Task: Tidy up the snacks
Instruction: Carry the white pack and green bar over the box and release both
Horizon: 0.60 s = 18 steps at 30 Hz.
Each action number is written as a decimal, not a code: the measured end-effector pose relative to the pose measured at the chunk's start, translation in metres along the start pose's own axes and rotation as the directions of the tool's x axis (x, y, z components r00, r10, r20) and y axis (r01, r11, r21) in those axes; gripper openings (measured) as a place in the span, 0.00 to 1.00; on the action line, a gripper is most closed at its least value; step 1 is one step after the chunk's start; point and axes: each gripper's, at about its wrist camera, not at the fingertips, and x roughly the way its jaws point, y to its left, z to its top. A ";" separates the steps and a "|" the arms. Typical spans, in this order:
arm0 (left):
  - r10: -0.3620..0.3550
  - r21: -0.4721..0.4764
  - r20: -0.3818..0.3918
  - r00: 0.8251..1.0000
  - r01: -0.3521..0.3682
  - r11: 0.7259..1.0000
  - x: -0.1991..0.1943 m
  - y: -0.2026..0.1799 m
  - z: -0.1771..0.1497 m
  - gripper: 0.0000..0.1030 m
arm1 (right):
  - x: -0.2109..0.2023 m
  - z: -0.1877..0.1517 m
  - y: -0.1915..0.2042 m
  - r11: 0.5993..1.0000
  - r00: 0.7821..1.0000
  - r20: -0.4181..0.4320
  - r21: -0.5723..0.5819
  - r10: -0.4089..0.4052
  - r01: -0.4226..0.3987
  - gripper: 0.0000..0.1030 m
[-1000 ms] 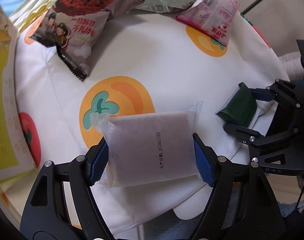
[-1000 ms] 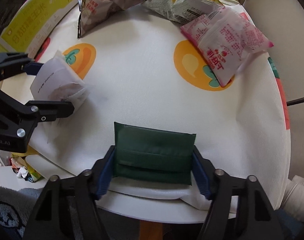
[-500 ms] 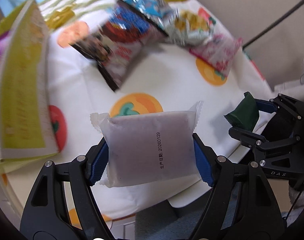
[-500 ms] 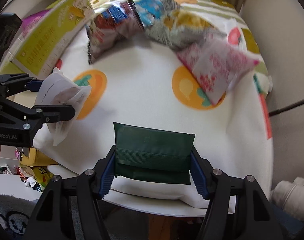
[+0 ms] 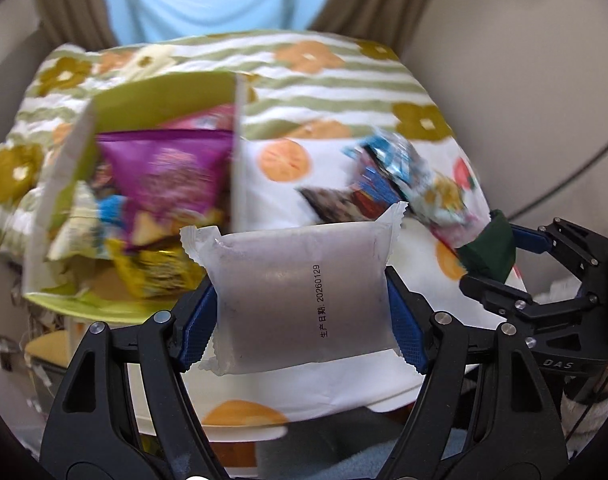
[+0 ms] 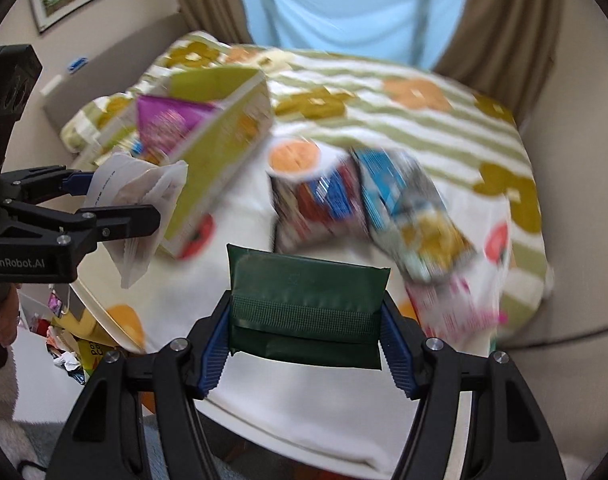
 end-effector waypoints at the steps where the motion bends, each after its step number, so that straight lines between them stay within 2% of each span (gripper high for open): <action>1: 0.013 -0.015 0.010 1.000 -0.013 1.000 -0.004 0.011 0.002 0.71 | -0.002 0.007 0.007 1.000 1.000 0.009 -0.006 0.011 -0.011 0.60; 7: 0.063 -0.079 0.048 0.997 -0.059 0.995 -0.017 0.084 0.014 0.71 | 0.014 0.057 0.055 0.997 0.997 0.042 -0.039 0.069 -0.067 0.60; 14: 0.125 -0.066 0.006 0.992 -0.125 0.990 -0.003 0.161 0.022 0.71 | 0.050 0.101 0.115 0.993 0.992 0.047 -0.009 0.119 -0.119 0.60; 17: 0.117 -0.046 -0.016 0.993 -0.117 0.992 0.009 0.183 0.023 0.71 | 0.064 0.112 0.137 0.992 0.992 0.040 0.008 0.124 -0.124 0.60; 18: 0.114 -0.034 -0.024 0.993 -0.115 0.993 0.014 0.189 0.023 0.74 | 0.068 0.115 0.144 0.992 0.992 0.036 0.016 0.123 -0.124 0.60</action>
